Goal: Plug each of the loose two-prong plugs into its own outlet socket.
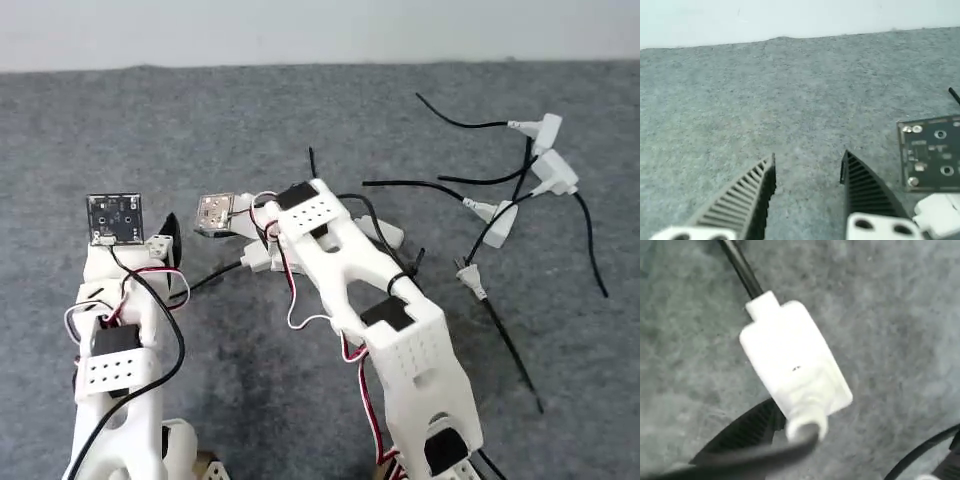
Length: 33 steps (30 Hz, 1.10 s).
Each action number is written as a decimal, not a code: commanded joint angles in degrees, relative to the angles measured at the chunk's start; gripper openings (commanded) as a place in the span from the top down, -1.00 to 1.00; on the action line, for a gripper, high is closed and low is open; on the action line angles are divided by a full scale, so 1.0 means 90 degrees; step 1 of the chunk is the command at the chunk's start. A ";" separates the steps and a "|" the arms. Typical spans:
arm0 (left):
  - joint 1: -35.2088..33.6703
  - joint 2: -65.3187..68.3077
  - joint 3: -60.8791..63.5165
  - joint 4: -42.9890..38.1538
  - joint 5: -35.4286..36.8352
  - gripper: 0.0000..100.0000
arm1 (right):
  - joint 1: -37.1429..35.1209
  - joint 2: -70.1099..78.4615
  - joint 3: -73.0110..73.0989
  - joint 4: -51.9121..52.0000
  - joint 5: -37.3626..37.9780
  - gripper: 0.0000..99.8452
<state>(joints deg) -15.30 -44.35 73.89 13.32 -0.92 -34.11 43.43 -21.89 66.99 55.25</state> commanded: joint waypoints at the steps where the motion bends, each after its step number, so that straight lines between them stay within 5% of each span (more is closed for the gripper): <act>1: -0.0010 -0.0186 -0.0073 -0.0166 0.0059 0.59 | -0.0269 0.0562 -0.0762 0.0425 0.0176 0.03; 6: -0.0010 -0.0186 -0.0073 -0.0166 0.0059 0.59 | -0.0405 0.0894 -0.1299 0.0991 0.0176 0.13; 12: -0.0010 -0.0186 -0.0073 -0.0166 0.0059 0.59 | -0.0405 0.1021 -0.1524 0.1128 0.0156 1.00; 15: -0.0010 -0.0186 -0.0073 -0.0166 0.0059 0.59 | -0.0405 0.1021 -0.1524 0.1128 0.0156 0.83; 19: 0.0000 -0.0186 -0.0073 -0.0166 0.0049 0.59 | -0.0405 0.1021 -0.1524 0.1128 0.0156 1.00; 23: 0.0000 -0.0186 -0.0073 -0.0166 0.0049 0.59 | -0.0405 0.1021 -0.1534 0.1128 0.0147 0.89; 33: -0.0342 -0.0186 -0.0210 -0.0156 0.0078 0.59 | -0.0405 0.0991 -0.1553 0.1079 0.0137 0.20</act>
<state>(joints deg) -16.35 -44.35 73.89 13.32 -0.92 -36.31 50.73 -34.90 77.19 56.22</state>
